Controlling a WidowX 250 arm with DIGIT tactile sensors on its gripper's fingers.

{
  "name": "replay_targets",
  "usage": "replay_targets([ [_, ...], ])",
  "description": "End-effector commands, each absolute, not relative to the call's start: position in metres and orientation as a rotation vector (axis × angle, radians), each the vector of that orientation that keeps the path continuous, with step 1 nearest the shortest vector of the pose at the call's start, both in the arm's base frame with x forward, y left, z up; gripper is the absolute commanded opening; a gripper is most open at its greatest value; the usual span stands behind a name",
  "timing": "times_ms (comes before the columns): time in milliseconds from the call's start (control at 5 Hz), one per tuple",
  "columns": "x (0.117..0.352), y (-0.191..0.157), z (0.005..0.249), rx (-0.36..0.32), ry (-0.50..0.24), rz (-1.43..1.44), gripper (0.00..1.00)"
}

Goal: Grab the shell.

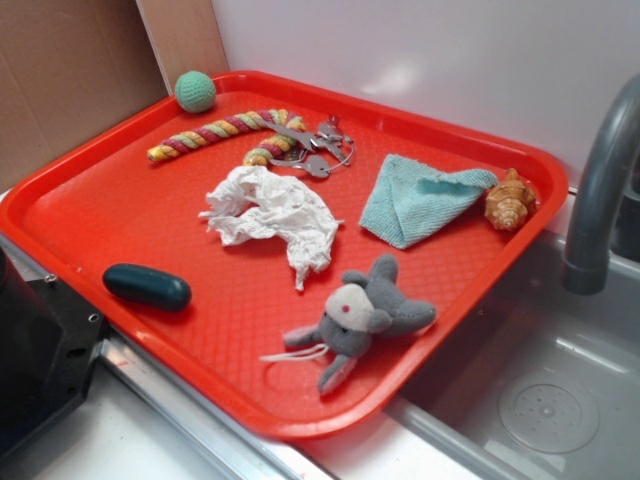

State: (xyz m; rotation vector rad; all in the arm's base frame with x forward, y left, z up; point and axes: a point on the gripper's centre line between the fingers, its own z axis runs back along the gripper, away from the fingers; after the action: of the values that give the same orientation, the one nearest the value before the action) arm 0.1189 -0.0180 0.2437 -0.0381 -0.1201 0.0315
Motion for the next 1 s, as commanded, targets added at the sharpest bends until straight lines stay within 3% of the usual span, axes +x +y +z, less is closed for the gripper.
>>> replay_targets([
  [0, 0.119, -0.018, 0.244, -0.038, -0.120, 0.032, 1.00],
  [200, 0.147, -0.066, 0.194, -0.016, -0.106, 0.230, 1.00],
  [400, 0.178, -0.099, 0.175, -0.065, -0.208, 0.470, 1.00],
  [600, 0.217, -0.104, 0.155, -0.131, -0.129, 0.735, 1.00],
  [800, 0.217, -0.104, 0.155, -0.131, -0.129, 0.735, 1.00],
])
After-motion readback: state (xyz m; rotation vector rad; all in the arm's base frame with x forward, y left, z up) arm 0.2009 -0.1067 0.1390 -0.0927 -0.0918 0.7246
